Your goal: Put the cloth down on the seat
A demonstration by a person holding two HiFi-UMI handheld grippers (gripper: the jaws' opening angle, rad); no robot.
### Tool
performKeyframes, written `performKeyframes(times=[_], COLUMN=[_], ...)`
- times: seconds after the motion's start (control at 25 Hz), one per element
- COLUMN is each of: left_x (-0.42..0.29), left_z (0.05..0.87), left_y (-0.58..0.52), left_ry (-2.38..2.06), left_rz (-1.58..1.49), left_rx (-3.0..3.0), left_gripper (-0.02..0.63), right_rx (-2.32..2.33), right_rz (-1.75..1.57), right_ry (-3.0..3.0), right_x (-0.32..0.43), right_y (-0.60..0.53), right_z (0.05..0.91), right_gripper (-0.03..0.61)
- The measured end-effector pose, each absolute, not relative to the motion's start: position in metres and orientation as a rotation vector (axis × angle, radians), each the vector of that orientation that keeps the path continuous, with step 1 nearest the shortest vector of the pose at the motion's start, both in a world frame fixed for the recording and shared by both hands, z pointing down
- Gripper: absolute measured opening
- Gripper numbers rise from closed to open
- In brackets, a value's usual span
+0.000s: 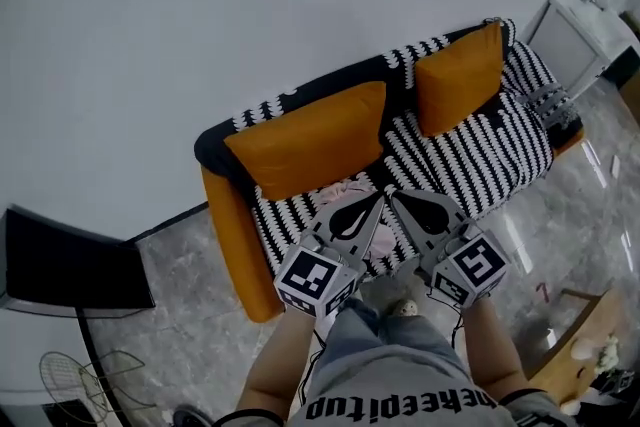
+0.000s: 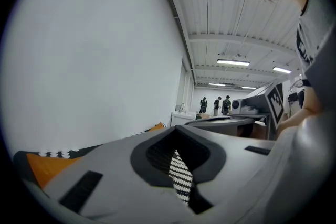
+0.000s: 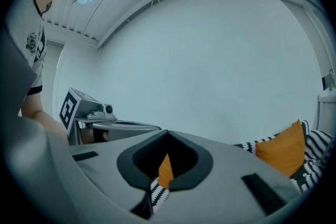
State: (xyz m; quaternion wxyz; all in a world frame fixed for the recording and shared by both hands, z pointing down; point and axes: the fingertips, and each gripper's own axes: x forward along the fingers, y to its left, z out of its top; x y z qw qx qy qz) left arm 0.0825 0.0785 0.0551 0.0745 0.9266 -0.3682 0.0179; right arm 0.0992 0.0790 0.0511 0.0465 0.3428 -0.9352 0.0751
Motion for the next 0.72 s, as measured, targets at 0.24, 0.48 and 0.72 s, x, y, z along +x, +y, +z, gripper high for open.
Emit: performKeyframes(times=[0.24, 0.48, 0.72], left_x=[0.091, 0.100, 0.098], left_z=[0.046, 0.040, 0.034], left_y=[0.086, 0.091, 0.091], left_ry=[-1.134, -1.159, -1.207], left_rz=[0.064, 0.075, 0.060], left_rx=[2.802, 2.816, 2.813], left_gripper=[0.015, 0.015, 0.015], right_rx=[1.027, 0.990, 0.966], right_rz=[0.198, 0.180, 0.173], right_ry=[-2.898, -2.915, -2.931], right_x=[0.106, 0.110, 0.110], right_y=[0.086, 0.088, 0.088], right_z=[0.037, 0.033, 0.030], right_gripper=[-0.006, -0.006, -0.006])
